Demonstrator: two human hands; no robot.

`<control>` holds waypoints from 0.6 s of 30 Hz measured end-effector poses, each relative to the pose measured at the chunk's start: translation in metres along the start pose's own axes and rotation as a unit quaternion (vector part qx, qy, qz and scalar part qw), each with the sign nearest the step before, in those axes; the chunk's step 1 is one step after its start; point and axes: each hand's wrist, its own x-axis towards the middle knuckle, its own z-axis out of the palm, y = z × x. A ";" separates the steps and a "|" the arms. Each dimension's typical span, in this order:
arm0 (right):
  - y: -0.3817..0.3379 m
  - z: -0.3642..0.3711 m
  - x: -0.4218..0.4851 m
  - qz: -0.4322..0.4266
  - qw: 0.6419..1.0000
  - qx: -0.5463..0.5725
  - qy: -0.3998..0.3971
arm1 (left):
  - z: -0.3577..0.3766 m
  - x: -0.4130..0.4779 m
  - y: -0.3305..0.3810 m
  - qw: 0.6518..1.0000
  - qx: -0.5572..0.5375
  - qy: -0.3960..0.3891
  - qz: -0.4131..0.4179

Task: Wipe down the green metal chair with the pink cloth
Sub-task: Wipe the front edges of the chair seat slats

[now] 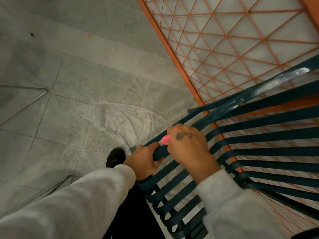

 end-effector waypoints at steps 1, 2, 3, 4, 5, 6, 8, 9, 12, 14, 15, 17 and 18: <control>-0.012 0.001 -0.005 -0.003 0.999 -0.035 -0.001 | 0.000 -0.001 0.000 1.000 0.003 -0.001 -0.001; -0.018 0.002 -0.013 -0.019 0.999 -0.034 -0.001 | 0.000 -0.001 0.000 1.000 0.008 -0.005 -0.004; -0.018 0.002 -0.020 -0.041 0.999 -0.008 0.007 | -0.001 -0.001 0.001 1.000 0.012 -0.007 -0.007; -0.014 -0.004 -0.025 -0.054 0.998 0.026 -0.002 | -0.001 -0.001 0.000 1.000 0.009 -0.005 -0.003; -0.008 -0.013 -0.024 -0.055 0.998 0.023 -0.025 | -0.001 -0.001 0.000 1.000 0.001 -0.003 0.001; 0.001 -0.022 -0.017 -0.047 0.997 -0.012 -0.052 | -0.002 -0.001 0.000 1.000 -0.005 -0.002 0.005; 0.015 -0.042 0.003 0.011 0.988 -0.099 -0.115 | -0.003 -0.001 0.001 1.000 -0.009 -0.011 0.008; 0.019 -0.050 0.010 0.034 0.983 -0.133 -0.119 | -0.004 -0.002 0.001 1.000 -0.011 -0.017 0.006; 0.014 -0.059 0.020 0.043 0.977 -0.190 -0.090 | -0.005 -0.001 0.002 1.000 -0.014 -0.024 0.006; 0.000 -0.048 0.014 0.015 0.977 -0.188 -0.101 | -0.005 -0.002 0.002 1.000 -0.008 -0.017 0.009; -0.007 -0.040 0.006 -0.002 0.978 -0.170 -0.119 | -0.004 -0.002 0.001 1.000 -0.010 -0.011 0.012; -0.013 -0.026 -0.012 -0.063 0.980 -0.132 -0.134 | -0.002 -0.002 0.000 1.000 -0.017 0.005 0.022; -0.011 -0.027 -0.020 -0.096 0.979 -0.116 -0.134 | -0.002 -0.002 0.000 0.999 -0.016 0.010 0.028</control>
